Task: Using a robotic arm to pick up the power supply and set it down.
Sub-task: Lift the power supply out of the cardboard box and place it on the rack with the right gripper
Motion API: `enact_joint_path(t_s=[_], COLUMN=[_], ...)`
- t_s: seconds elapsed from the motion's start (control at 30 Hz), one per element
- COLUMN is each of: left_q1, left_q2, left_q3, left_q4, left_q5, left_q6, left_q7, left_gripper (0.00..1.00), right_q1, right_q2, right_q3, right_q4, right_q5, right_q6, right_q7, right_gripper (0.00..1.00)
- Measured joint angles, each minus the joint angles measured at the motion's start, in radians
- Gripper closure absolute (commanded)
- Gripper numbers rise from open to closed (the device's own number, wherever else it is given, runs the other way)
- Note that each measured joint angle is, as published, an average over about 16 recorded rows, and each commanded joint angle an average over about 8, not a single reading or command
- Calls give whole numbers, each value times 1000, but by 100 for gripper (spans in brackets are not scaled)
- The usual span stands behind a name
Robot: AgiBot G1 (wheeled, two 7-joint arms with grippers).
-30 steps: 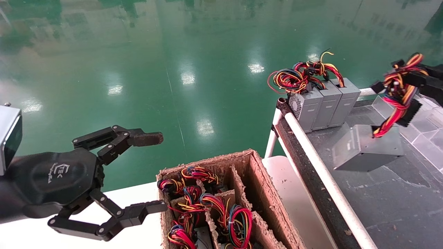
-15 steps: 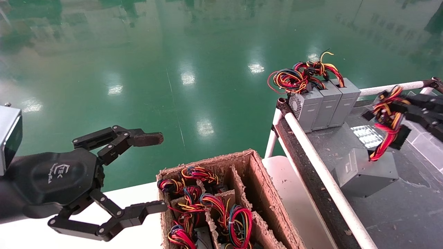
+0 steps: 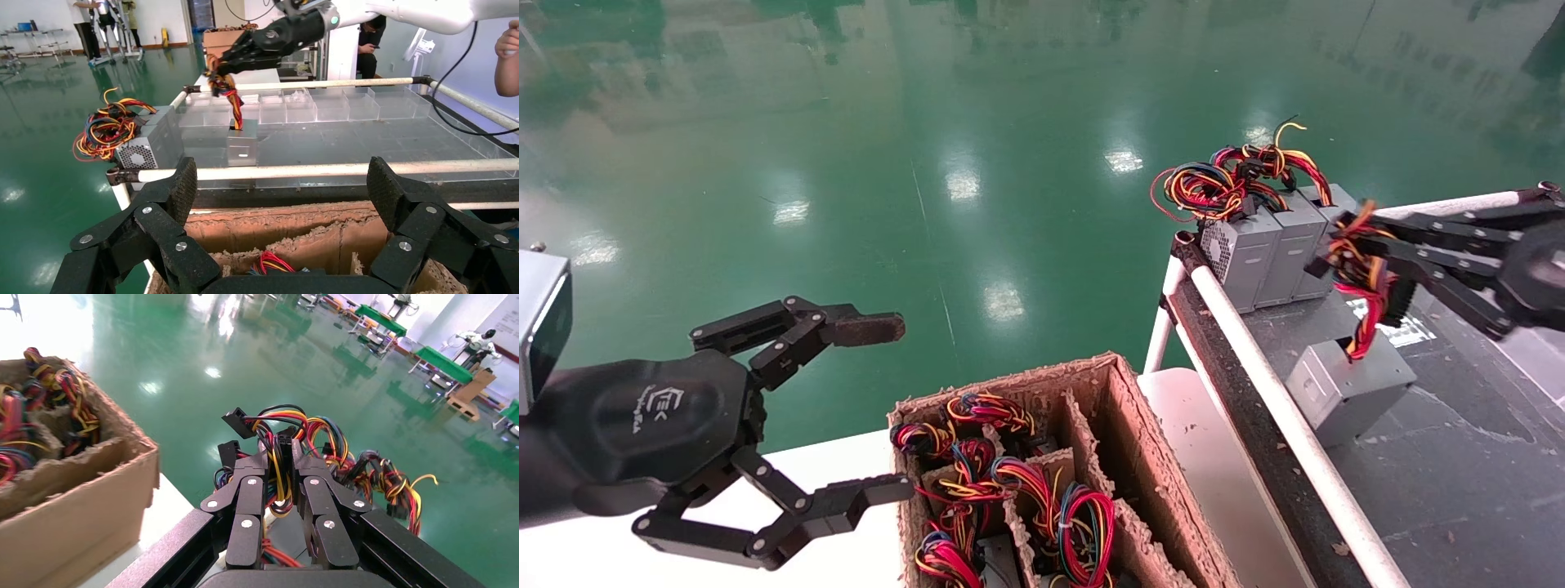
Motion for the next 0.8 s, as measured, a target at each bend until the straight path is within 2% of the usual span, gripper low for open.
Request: enact_joint_path(t_s=[0.37, 0.8], left_q1=[0, 0], left_q2=[0, 0], left_q3=[0, 0], left_q4=[0, 0], left_q5=[0, 0], left_q6=[0, 0], left_q7=[0, 0], left_gripper=[0, 0], right_q1=[120, 213], right_q2=[-121, -242], right_q3=[-49, -78], right_q4=[-91, -244], right_q5=[-88, -140], right_q6=[37, 97], right_q7=[-39, -103], right_gripper=[100, 100])
